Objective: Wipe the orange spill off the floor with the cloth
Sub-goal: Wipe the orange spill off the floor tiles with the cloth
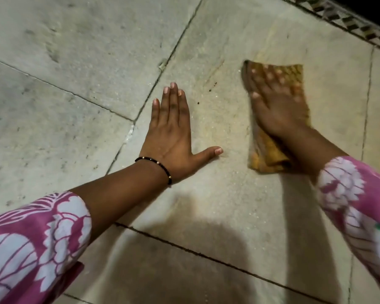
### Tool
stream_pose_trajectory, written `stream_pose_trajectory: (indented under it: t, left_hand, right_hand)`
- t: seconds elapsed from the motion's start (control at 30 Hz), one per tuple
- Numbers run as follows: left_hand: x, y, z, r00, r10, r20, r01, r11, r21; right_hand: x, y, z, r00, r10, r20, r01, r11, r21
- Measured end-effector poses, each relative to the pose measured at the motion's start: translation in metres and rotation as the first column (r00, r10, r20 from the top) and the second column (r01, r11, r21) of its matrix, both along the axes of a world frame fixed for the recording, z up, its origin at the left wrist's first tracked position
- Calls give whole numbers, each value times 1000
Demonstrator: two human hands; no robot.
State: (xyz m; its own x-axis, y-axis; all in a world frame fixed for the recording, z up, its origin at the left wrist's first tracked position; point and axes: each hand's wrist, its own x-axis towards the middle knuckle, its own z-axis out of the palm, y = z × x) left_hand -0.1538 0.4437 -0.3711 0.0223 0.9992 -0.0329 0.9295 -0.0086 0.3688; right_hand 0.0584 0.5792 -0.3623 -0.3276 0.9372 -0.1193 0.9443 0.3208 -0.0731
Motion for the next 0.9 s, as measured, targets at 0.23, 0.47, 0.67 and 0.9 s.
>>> stream_pose_trajectory:
  t: [0.23,0.47,0.67,0.9]
  left_hand:
    - [-2,-2,-1,995,-95,-4,95,991,94]
    - [39,-7,0,927,-375,-5,375,925,68]
    - [59,5,-9,875,-471,-115,479,876,58]
    - [60,5,-7,880,-463,-109,467,884,8]
  right_hand:
    - [-21,-83,2,928,371,27,-370,929,-26]
    - [130,-96,9,994,-60,93,64,997,-41]
    - [55,-14,-5,887,-459,-50,457,888,-40]
    - [128,-85,4,1000,-19,4,19,1000,14]
